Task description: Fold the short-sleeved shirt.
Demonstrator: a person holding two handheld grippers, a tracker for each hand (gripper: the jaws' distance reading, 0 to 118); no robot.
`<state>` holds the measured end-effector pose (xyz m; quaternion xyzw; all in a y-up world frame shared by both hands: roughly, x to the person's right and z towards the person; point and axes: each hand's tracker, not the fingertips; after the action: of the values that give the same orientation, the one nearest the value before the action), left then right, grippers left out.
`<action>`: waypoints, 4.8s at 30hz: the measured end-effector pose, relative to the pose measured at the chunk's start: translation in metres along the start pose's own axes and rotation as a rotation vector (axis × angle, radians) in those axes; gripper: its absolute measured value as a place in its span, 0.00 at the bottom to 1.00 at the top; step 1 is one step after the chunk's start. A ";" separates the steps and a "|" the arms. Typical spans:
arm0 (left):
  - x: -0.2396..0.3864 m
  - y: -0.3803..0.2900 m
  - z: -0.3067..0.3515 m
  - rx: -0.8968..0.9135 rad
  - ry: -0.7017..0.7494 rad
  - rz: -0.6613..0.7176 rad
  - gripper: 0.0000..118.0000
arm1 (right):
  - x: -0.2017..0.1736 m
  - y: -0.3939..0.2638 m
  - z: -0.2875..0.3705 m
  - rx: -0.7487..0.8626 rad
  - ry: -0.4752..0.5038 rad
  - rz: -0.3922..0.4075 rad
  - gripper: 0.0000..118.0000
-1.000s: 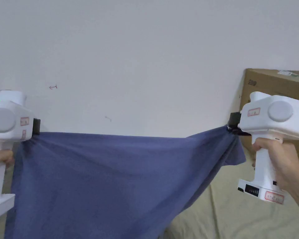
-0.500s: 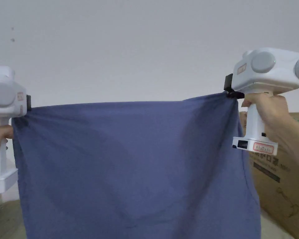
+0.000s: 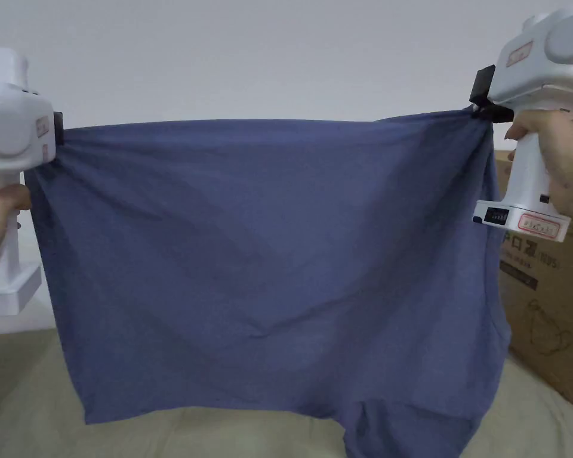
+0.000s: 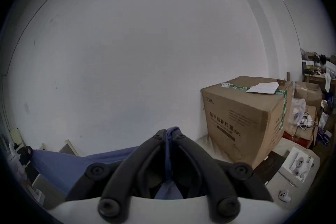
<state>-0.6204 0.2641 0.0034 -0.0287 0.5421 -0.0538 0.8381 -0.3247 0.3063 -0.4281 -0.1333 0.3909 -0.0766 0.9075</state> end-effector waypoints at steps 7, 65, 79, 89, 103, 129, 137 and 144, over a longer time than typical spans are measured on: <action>0.032 -0.167 -0.039 -0.378 -0.041 -0.045 0.03 | 0.035 -0.149 -0.061 -0.302 -0.079 0.054 0.04; -0.065 -0.384 0.429 -0.840 -0.215 0.045 0.00 | 0.192 -0.483 0.346 -0.713 -0.111 0.035 0.00; -0.082 -0.402 0.458 -0.827 -0.224 0.124 0.96 | 0.176 -0.489 0.350 -0.743 -0.065 0.065 0.00; -0.078 -0.444 0.418 -0.925 -0.219 0.113 0.03 | 0.178 -0.497 0.344 -0.794 -0.066 0.044 0.00; -0.072 -0.431 0.424 -0.903 -0.222 0.073 0.03 | 0.196 -0.476 0.329 -0.794 -0.027 -0.020 0.83; -0.060 -0.379 0.318 -0.867 -0.207 0.018 0.03 | 0.177 -0.414 0.238 -0.733 0.010 0.014 0.01; -0.031 -0.414 0.253 -0.969 -0.202 -0.057 0.29 | 0.167 -0.446 0.169 -0.810 -0.070 0.099 0.01; -0.047 -0.407 0.274 -0.971 -0.162 -0.018 0.90 | 0.175 -0.443 0.186 -0.799 -0.083 0.094 0.71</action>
<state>-0.4134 -0.1369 0.2023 -0.4248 0.4373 0.2002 0.7669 -0.0851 -0.1243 -0.2924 -0.4605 0.3587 0.1283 0.8018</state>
